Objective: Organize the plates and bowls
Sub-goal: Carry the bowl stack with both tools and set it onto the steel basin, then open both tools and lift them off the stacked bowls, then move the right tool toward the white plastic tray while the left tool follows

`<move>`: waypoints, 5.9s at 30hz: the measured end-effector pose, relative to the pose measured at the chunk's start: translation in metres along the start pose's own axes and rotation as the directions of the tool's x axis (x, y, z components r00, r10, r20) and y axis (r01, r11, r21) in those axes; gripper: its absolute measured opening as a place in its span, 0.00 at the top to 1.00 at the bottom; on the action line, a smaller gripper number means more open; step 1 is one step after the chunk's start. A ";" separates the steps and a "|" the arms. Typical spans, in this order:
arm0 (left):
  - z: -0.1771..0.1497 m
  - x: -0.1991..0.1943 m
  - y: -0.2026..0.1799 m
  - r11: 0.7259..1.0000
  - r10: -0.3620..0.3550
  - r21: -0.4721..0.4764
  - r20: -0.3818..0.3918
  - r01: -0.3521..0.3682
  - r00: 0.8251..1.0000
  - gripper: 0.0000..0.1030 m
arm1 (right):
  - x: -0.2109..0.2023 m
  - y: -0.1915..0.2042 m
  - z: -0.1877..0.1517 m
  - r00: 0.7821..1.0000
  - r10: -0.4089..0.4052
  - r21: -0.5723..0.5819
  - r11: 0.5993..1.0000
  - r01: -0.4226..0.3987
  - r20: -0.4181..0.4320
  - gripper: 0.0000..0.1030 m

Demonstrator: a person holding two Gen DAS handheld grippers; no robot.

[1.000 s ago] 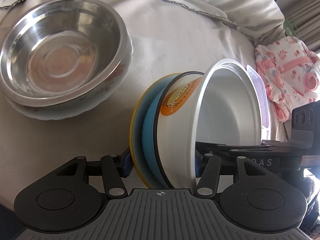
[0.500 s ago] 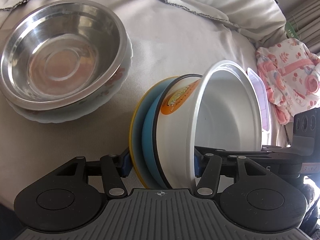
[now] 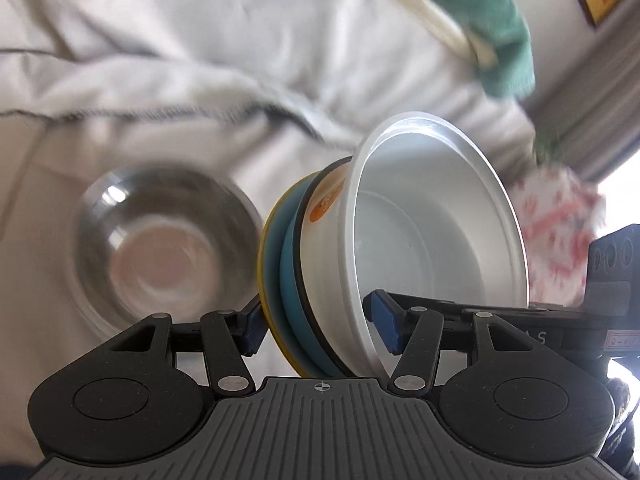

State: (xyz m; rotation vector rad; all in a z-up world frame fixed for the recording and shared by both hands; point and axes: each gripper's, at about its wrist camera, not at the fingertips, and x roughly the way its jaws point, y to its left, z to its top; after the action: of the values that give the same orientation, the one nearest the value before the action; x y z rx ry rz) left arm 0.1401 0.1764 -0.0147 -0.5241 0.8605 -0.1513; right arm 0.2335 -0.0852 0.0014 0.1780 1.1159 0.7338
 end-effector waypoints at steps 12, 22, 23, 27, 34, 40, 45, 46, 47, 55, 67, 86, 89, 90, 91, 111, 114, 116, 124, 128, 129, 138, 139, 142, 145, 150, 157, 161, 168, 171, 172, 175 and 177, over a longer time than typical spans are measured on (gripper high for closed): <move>0.009 0.020 0.113 0.972 0.166 -0.172 0.027 -0.159 0.986 0.41 | 0.115 0.077 0.032 0.986 -0.160 -0.195 0.969 0.149 -0.041 0.39; 0.008 0.001 0.125 0.973 0.132 -0.204 0.102 -0.110 0.986 0.49 | 0.119 0.094 0.033 0.988 -0.151 -0.232 0.962 0.143 -0.017 0.40; 0.007 -0.006 0.124 0.974 0.134 -0.202 0.128 -0.107 0.983 0.49 | 0.122 0.093 0.034 0.988 -0.152 -0.231 0.962 0.144 -0.014 0.40; 0.004 -0.031 0.126 0.978 0.096 -0.205 0.258 -0.042 0.961 0.50 | 0.113 0.096 0.030 0.990 -0.141 -0.239 0.961 0.143 0.024 0.40; 0.007 -0.022 0.132 0.950 0.257 -0.236 0.216 -0.205 0.942 0.52 | 0.105 0.087 0.036 0.979 -0.196 -0.195 0.959 0.205 0.061 0.40; 0.007 -0.008 0.147 0.952 0.194 -0.265 0.138 -0.152 0.971 0.51 | 0.125 0.057 0.033 0.988 -0.131 -0.056 0.990 0.127 -0.083 0.39; 0.005 0.012 0.141 0.959 0.180 -0.233 0.059 -0.162 0.982 0.53 | 0.135 0.052 0.028 0.988 -0.060 0.000 0.998 0.061 -0.145 0.39; 0.004 0.015 0.140 0.959 0.183 -0.229 0.050 -0.167 0.982 0.52 | 0.137 0.052 0.028 0.987 -0.054 0.004 0.998 0.055 -0.150 0.39; 0.003 0.016 0.138 0.960 0.187 -0.224 0.052 -0.171 0.981 0.52 | 0.137 0.052 0.027 0.987 -0.044 0.008 0.999 0.045 -0.153 0.39; 0.003 0.027 0.118 0.972 0.180 -0.167 0.058 -0.168 0.982 0.40 | 0.125 0.043 0.023 0.990 -0.015 0.008 1.000 0.016 -0.140 0.38; 0.000 -0.023 0.127 0.975 -0.002 -0.212 0.287 0.066 0.958 0.61 | 0.077 0.061 0.028 0.993 -0.094 -0.109 0.989 0.101 0.069 0.39; -0.007 -0.042 0.098 0.982 0.092 -0.190 0.384 -0.019 0.919 0.61 | 0.057 0.061 0.018 0.992 -0.077 -0.147 0.985 0.091 0.099 0.66; -0.009 -0.051 0.072 0.984 0.129 -0.170 0.427 -0.061 0.895 0.60 | 0.024 0.048 0.013 0.986 -0.060 -0.147 0.986 0.084 0.158 0.66; -0.009 -0.053 0.063 0.982 0.145 -0.170 0.441 -0.076 0.886 0.60 | 0.014 0.040 0.012 0.983 -0.062 -0.133 0.987 0.086 0.173 0.66; -0.008 -0.053 0.054 0.980 0.165 -0.173 0.450 -0.096 0.877 0.60 | 0.004 0.028 0.012 0.980 -0.068 -0.111 0.990 0.090 0.185 0.66; -0.005 -0.029 -0.001 0.823 0.546 -0.384 0.337 -0.418 0.767 0.64 | -0.085 -0.225 -0.051 0.839 -0.440 0.406 0.864 0.298 0.321 0.55; -0.007 -0.022 0.012 0.782 0.601 -0.400 0.280 -0.478 0.749 0.66 | -0.083 -0.242 -0.059 0.838 -0.444 0.455 0.847 0.276 0.317 0.55; -0.006 -0.013 0.020 0.775 0.607 -0.377 0.221 -0.507 0.763 0.67 | -0.088 -0.245 -0.061 0.838 -0.415 0.455 0.859 0.232 0.355 0.52; -0.020 -0.026 0.026 0.796 0.562 -0.439 0.279 -0.417 0.779 0.72 | -0.086 -0.252 -0.064 0.857 -0.385 0.461 0.863 0.204 0.342 0.52; -0.030 -0.053 -0.014 0.820 0.563 -0.403 0.442 -0.406 0.699 0.72 | -0.085 -0.256 -0.064 0.855 -0.391 0.479 0.854 0.200 0.340 0.51; -0.030 -0.051 -0.028 0.844 0.532 -0.355 0.472 -0.401 0.703 0.72 | -0.085 -0.259 -0.064 0.854 -0.398 0.492 0.847 0.202 0.334 0.51; -0.039 0.134 -0.167 0.984 -0.034 0.175 -0.041 0.041 0.999 0.72 | -0.094 -0.265 -0.074 0.811 -0.457 0.560 0.804 0.200 0.366 0.50; -0.041 0.154 -0.181 0.977 -0.047 0.202 -0.075 0.061 0.996 0.72 | -0.097 -0.263 -0.077 0.800 -0.459 0.555 0.808 0.196 0.387 0.49; -0.048 0.204 -0.211 0.962 -0.019 0.268 -0.137 0.056 0.990 0.73 | -0.097 -0.269 -0.078 0.798 -0.479 0.586 0.784 0.203 0.365 0.49; -0.057 0.237 -0.222 0.961 -0.013 0.267 -0.202 0.068 0.979 0.73 | -0.088 -0.283 -0.074 0.823 -0.484 0.635 0.744 0.207 0.298 0.44; -0.067 0.251 -0.218 0.960 -0.024 0.266 -0.221 0.084 0.975 0.72 | -0.075 -0.297 -0.071 0.881 -0.406 0.657 0.738 0.157 0.245 0.41; -0.068 0.206 -0.189 0.950 0.077 0.311 -0.146 -0.028 0.986 0.76 | -0.055 -0.283 -0.063 0.965 -0.140 0.508 0.861 0.008 0.222 0.33; -0.082 0.166 -0.153 0.951 0.145 0.293 -0.139 -0.099 0.980 0.77 | -0.039 -0.247 -0.068 0.981 -0.038 0.393 0.918 -0.041 0.191 0.33; -0.094 0.125 -0.102 0.942 0.288 0.212 -0.115 -0.260 0.951 0.77 | -0.015 -0.160 -0.086 0.986 -0.023 0.159 0.987 -0.003 0.164 0.34; -0.090 0.125 -0.093 0.947 0.287 0.181 -0.112 -0.264 0.951 0.77 | -0.020 -0.141 -0.087 0.950 -0.192 0.067 0.981 0.181 0.244 0.34; -0.090 0.126 -0.092 0.948 0.284 0.179 -0.113 -0.262 0.952 0.77 | -0.020 -0.140 -0.087 0.927 -0.266 0.047 0.964 0.263 0.266 0.34; -0.091 0.133 -0.093 0.949 0.280 0.189 -0.131 -0.254 0.951 0.78 | -0.014 -0.148 -0.087 0.883 -0.395 0.051 0.917 0.395 0.255 0.33; -0.094 0.137 -0.092 0.950 0.278 0.189 -0.144 -0.249 0.950 0.78 | -0.010 -0.155 -0.086 0.886 -0.408 0.071 0.912 0.403 0.219 0.32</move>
State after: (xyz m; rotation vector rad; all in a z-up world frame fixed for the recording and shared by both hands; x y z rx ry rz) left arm 0.1654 0.0155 -0.1124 -0.2345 1.0655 -0.0223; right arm 0.2260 -0.2275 -0.1046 0.0422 0.8990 0.3142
